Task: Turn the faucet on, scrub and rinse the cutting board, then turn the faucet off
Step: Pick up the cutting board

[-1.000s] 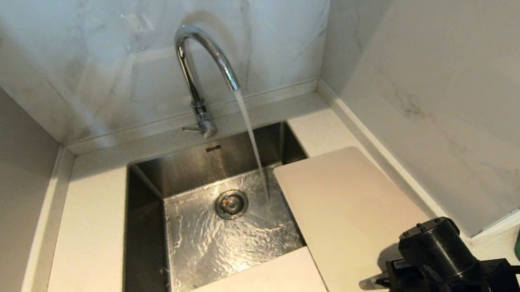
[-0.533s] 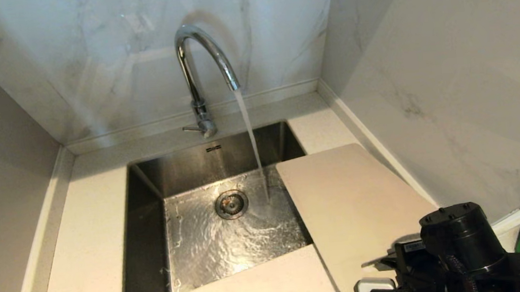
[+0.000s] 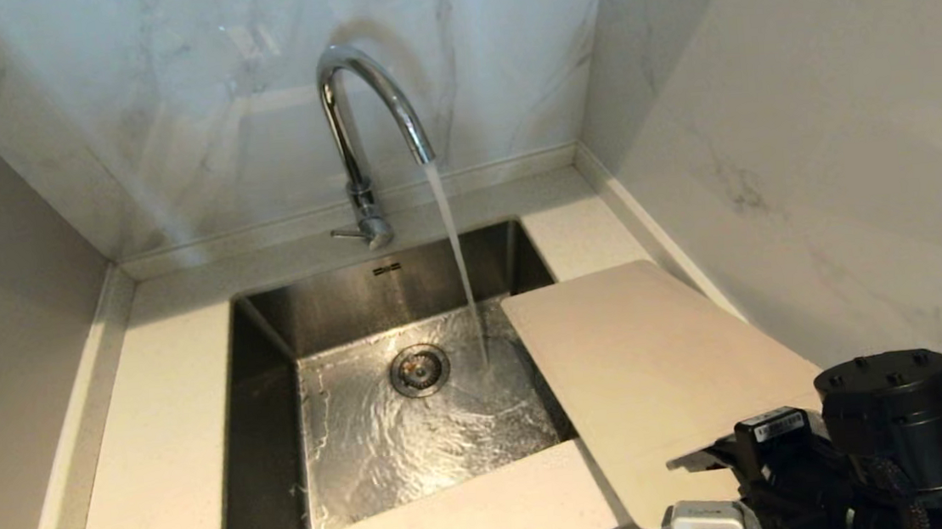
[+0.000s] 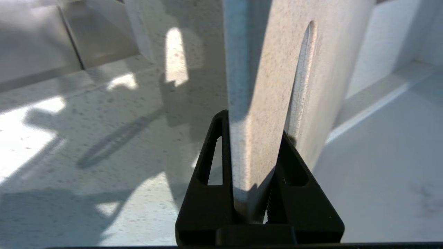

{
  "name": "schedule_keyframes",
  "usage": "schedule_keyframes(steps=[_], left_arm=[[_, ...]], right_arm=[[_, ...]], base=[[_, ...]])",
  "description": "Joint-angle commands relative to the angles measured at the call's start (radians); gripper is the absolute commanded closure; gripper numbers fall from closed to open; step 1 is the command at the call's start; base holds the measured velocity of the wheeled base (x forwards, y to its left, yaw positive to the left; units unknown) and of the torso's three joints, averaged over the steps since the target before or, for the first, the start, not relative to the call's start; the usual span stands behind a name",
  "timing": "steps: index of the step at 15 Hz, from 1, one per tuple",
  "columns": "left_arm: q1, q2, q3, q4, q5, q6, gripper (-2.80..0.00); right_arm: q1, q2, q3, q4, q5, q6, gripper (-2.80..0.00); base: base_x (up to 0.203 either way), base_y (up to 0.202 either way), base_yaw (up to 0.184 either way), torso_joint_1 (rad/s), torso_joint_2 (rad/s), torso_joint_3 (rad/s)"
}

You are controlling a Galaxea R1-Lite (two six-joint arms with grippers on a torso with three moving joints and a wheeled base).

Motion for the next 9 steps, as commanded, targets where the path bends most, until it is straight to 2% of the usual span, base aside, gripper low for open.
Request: schedule_keyframes(steps=[1, 5, 9], left_arm=[[0.000, 0.000, 0.001, 0.000, 0.000, 0.000, 0.00], [0.000, -0.001, 0.002, -0.001, 0.000, 0.000, 0.00], [0.000, 0.000, 0.000, 0.000, 0.000, 0.000, 0.00]], right_arm=[[0.001, -0.032, -0.002, -0.003, -0.001, -0.043, 0.00], [-0.002, -0.086, 0.012, -0.068, 0.000, -0.115, 0.00], [-0.002, -0.136, 0.007, -0.075, 0.000, -0.200, 0.00]], base=[[0.000, 0.000, 0.000, 0.000, 0.00, 0.000], [0.000, 0.000, 0.000, 0.000, 0.00, 0.000], [0.000, 0.000, 0.000, 0.000, 0.00, 0.000]])
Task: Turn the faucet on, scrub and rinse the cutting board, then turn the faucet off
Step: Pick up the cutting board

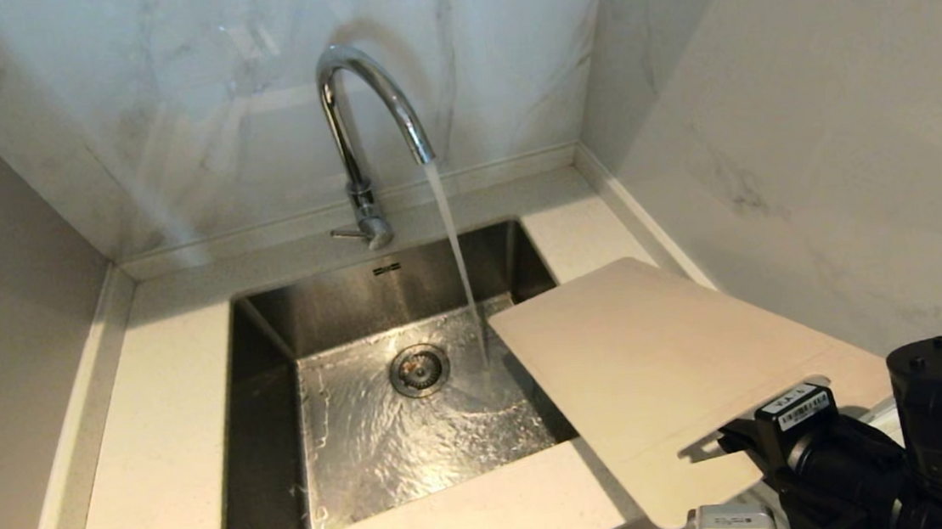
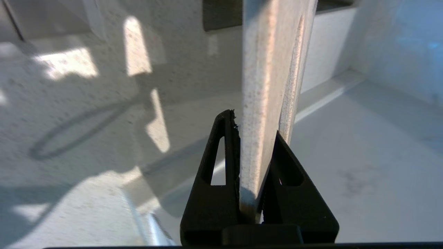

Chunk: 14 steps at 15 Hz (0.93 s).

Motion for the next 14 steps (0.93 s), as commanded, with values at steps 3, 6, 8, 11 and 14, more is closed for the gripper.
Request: schedule_keyframes(steps=[3, 6, 8, 11, 14], left_arm=[[0.000, -0.001, 0.001, 0.001, 0.000, 0.000, 0.00], [0.000, 0.000, 0.000, 0.001, 0.000, 0.000, 0.00], [0.000, -0.002, 0.001, 0.000, 0.000, 0.000, 0.00], [0.000, 0.000, 0.001, 0.000, 0.001, 0.001, 0.00], [0.000, -0.002, 0.000, 0.000, 0.001, 0.004, 0.00]], right_arm=[[0.000, -0.069, -0.008, -0.007, 0.000, -0.063, 0.00], [-0.003, -0.082, -0.003, -0.043, 0.001, -0.136, 0.00], [-0.003, -0.075, -0.023, -0.048, 0.013, -0.135, 0.00], [-0.003, -0.075, -0.021, -0.025, 0.048, -0.136, 0.00], [-0.006, -0.068, -0.039, 0.070, 0.141, -0.135, 0.00]], base=[[0.000, 0.000, 0.000, 0.000, 0.00, 0.000], [0.000, 0.000, 0.000, 0.000, 0.00, 0.000], [0.000, 0.000, 0.000, 0.000, 0.00, 0.000], [0.000, 0.000, 0.000, 0.000, 0.00, 0.000], [0.000, 0.000, 0.000, 0.000, 0.00, 0.000]])
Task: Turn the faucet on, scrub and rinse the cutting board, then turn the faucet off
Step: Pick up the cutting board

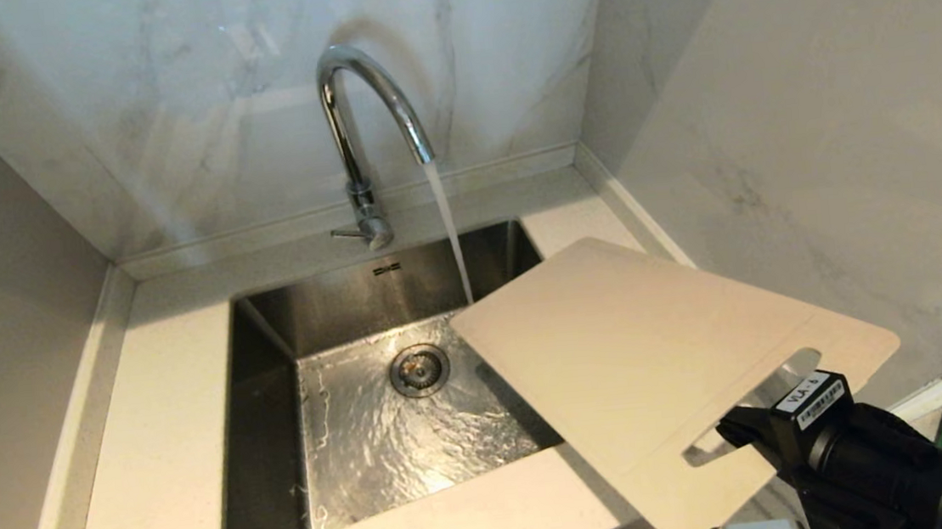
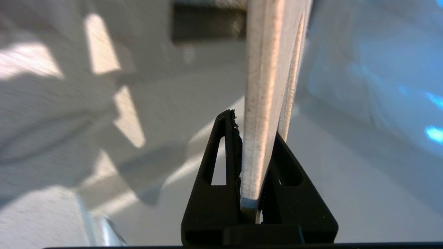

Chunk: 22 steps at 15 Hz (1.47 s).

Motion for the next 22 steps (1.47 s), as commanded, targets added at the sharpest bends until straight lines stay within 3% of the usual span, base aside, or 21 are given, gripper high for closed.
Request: schedule_keyframes(steps=[1, 7, 12, 16, 22], left_arm=[[0.000, -0.002, 0.001, 0.000, 0.000, 0.000, 0.00], [0.000, -0.001, 0.002, 0.000, 0.000, 0.000, 0.00], [0.000, -0.002, 0.002, 0.000, -0.002, -0.003, 0.00], [0.000, 0.000, 0.002, 0.000, -0.002, -0.003, 0.00], [0.000, 0.000, 0.002, 0.000, -0.002, -0.003, 0.00]], right_arm=[[-0.013, 0.004, -0.008, 0.035, 0.067, -0.020, 0.00], [-0.125, 0.056, -0.050, 0.044, 0.276, -0.265, 0.00], [-0.125, 0.053, -0.114, 0.222, 0.332, -0.323, 0.00], [-0.125, 0.099, -0.232, 0.351, 0.373, -0.455, 0.00], [-0.125, 0.217, -0.362, 0.380, 0.470, -0.596, 0.00]], base=[[0.000, 0.000, 0.000, 0.000, 0.00, 0.000], [0.000, 0.000, 0.000, 0.000, 0.00, 0.000], [0.000, 0.000, 0.000, 0.000, 0.00, 0.000], [0.000, 0.000, 0.000, 0.000, 0.00, 0.000], [0.000, 0.000, 0.000, 0.000, 0.00, 0.000]])
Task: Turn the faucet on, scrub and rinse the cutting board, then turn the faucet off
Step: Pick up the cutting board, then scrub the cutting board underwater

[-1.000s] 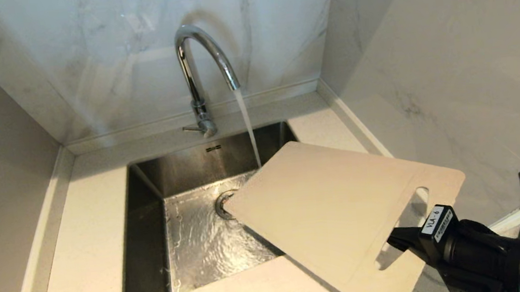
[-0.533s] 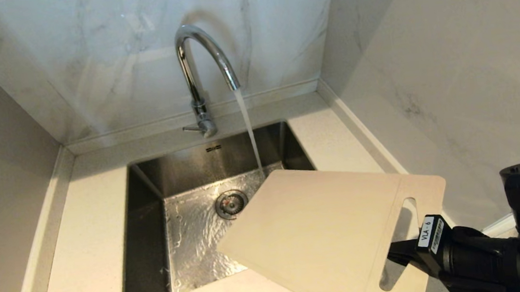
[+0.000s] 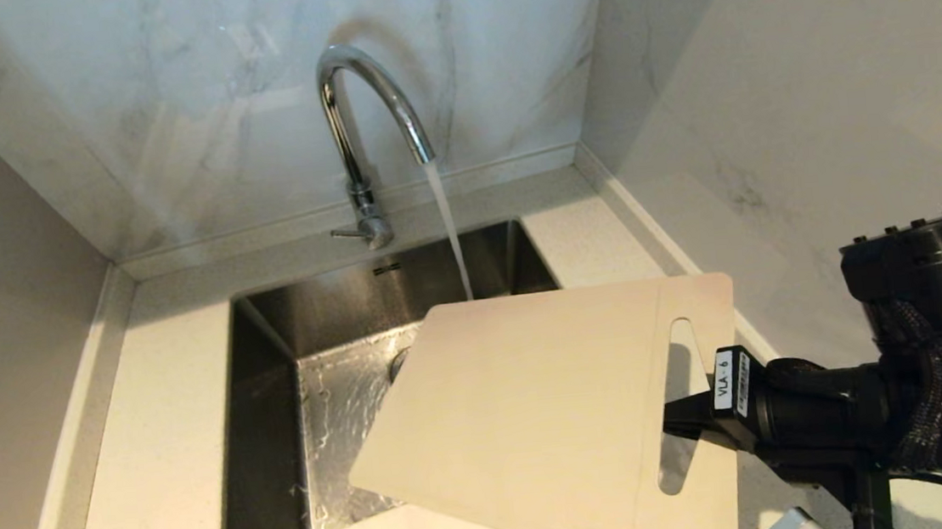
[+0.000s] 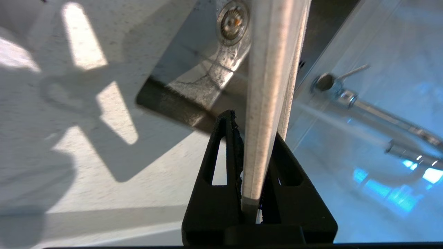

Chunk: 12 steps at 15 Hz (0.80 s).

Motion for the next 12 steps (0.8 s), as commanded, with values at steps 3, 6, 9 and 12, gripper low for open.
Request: schedule_keyframes(steps=[3, 6, 9, 12], left_arm=[[0.000, -0.001, 0.002, 0.000, 0.001, 0.000, 0.00], [0.000, -0.002, 0.002, 0.000, 0.001, 0.002, 0.00], [0.000, 0.000, 0.002, 0.000, 0.000, 0.000, 0.00], [0.000, 0.000, 0.002, 0.000, 0.000, 0.000, 0.00]], right_arm=[[0.001, 0.077, -0.086, 0.053, 0.012, -0.109, 0.00], [-0.029, 0.110, -0.138, 0.064, 0.016, -0.169, 0.00], [-0.034, 0.181, -0.265, 0.136, 0.074, -0.245, 0.00], [-0.058, 0.198, -0.304, 0.158, 0.094, -0.281, 0.00]], base=[[0.000, 0.000, 0.000, 0.000, 0.00, 0.000], [0.000, 0.000, 0.000, 0.000, 0.00, 0.000], [0.000, 0.000, 0.000, 0.000, 0.00, 0.000], [0.000, 0.000, 0.000, 0.000, 0.00, 0.000]])
